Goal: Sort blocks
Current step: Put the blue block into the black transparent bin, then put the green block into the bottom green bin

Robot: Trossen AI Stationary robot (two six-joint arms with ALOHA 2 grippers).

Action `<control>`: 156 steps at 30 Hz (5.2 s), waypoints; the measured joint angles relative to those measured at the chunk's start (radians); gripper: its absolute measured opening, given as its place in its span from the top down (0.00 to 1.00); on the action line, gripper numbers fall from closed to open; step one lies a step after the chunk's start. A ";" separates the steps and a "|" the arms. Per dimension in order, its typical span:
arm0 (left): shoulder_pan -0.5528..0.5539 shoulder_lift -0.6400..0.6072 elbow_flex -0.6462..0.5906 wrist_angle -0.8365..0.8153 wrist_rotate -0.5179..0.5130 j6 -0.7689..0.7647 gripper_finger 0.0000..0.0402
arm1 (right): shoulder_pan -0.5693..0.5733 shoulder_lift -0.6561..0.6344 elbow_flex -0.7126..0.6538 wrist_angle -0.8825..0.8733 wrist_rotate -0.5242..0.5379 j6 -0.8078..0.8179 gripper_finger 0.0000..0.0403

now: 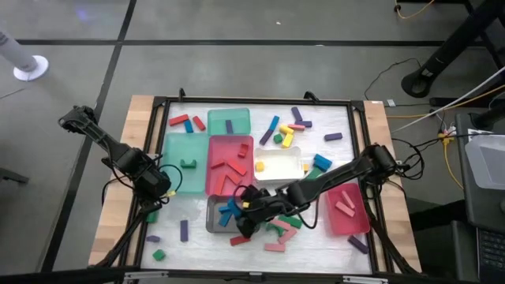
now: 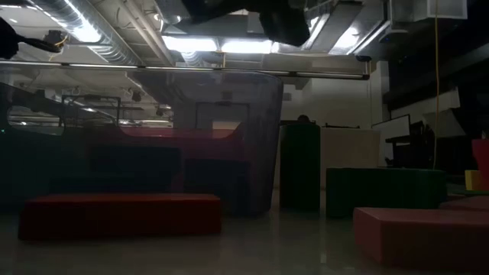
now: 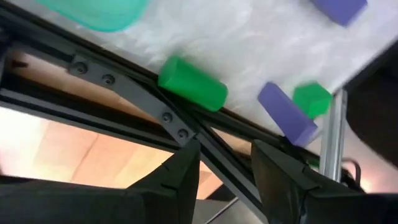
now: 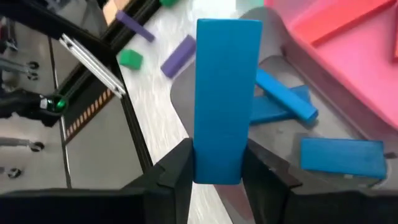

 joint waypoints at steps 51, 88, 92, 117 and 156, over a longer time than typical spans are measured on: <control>-0.166 0.461 -0.069 0.195 -0.094 -0.213 0.67 | -0.098 0.029 -0.001 -0.010 -0.116 0.000 0.40; -0.088 0.439 0.021 0.273 -0.140 -0.055 0.67 | -0.098 0.029 0.000 -0.009 -0.116 -0.001 0.40; -0.076 0.432 0.034 0.257 0.063 -0.164 0.67 | -0.098 0.029 0.000 -0.009 -0.123 -0.001 0.40; -0.279 0.431 0.031 0.340 0.002 -1.024 0.67 | -0.098 0.029 0.000 -0.016 -0.030 -0.135 0.40; -0.382 0.615 0.033 0.279 -0.359 -0.980 0.67 | -0.120 0.028 0.000 -0.033 -0.029 -0.285 0.40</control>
